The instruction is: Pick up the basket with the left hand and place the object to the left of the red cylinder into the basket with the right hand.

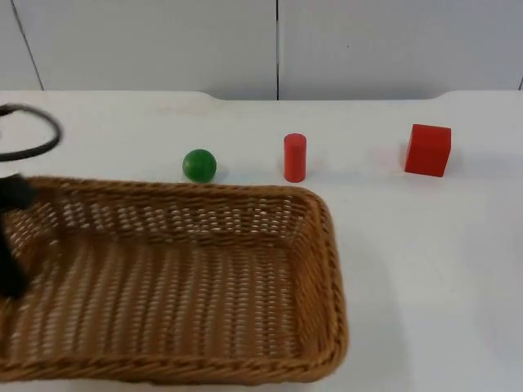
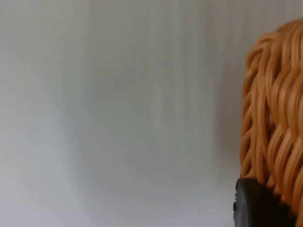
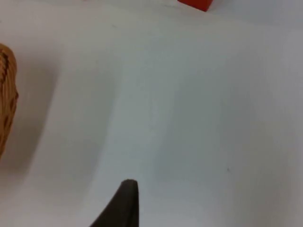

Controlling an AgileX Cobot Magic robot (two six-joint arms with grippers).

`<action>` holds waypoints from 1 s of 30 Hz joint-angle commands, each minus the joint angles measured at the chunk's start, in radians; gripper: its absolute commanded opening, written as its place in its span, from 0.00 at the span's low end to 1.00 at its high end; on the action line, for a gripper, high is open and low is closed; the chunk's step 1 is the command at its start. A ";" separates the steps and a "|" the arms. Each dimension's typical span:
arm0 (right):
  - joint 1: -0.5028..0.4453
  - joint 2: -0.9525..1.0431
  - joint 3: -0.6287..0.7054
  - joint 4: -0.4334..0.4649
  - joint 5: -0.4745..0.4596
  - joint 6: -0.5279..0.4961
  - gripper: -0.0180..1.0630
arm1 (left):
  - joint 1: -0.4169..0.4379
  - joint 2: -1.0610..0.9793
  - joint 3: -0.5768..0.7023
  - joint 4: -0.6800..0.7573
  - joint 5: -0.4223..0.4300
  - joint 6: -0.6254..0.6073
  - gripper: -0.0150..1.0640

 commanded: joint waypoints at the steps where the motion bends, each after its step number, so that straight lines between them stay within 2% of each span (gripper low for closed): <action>1: -0.003 0.028 -0.031 0.029 -0.002 -0.025 0.99 | 0.038 -0.016 0.032 -0.053 0.024 0.040 0.01; 5: 0.006 0.128 -0.123 0.065 -0.004 -0.025 0.99 | 0.063 -0.016 0.042 -0.051 0.007 0.040 0.01; 9: 0.117 0.310 -0.293 0.057 -0.014 -0.025 0.99 | 0.063 -0.016 0.042 -0.037 0.013 0.040 0.01; 10: 0.117 0.310 -0.293 0.057 -0.014 -0.025 0.99 | 0.063 -0.016 0.042 -0.037 0.013 0.040 0.01; 14: 0.303 0.576 -0.553 -0.041 -0.029 0.011 0.99 | 0.063 -0.016 0.042 -0.033 0.008 0.040 0.01; 15: 0.303 0.576 -0.553 -0.041 -0.029 0.011 0.99 | 0.063 -0.016 0.042 -0.033 0.008 0.040 0.01; 16: 0.341 0.645 -0.628 -0.070 -0.020 0.040 0.99 | 0.063 -0.016 0.042 -0.032 0.003 0.040 0.01; 19: 0.434 0.850 -0.868 -0.133 0.060 0.054 0.99 | 0.063 -0.016 0.042 -0.032 -0.004 0.040 0.01; 20: 0.443 0.875 -0.897 -0.142 0.068 0.054 0.99 | 0.063 -0.016 0.042 -0.032 -0.006 0.040 0.01; 21: 0.484 0.983 -1.029 -0.163 0.092 0.054 0.99 | 0.063 -0.016 0.042 -0.032 -0.013 0.035 0.01; 22: 0.484 0.983 -1.029 -0.163 0.092 0.054 0.99 | 0.063 -0.016 0.042 -0.032 -0.013 0.035 0.01; 26: 0.570 1.236 -1.335 -0.216 0.135 0.054 0.99 | 0.063 -0.016 0.042 -0.013 -0.026 0.027 0.01; 27: 0.570 1.236 -1.335 -0.216 0.135 0.054 0.99 | 0.063 -0.016 0.042 -0.013 -0.026 0.027 0.01; 30: 0.615 1.396 -1.515 -0.236 0.135 0.054 0.99 | 0.063 -0.016 0.042 0.005 -0.041 0.010 0.01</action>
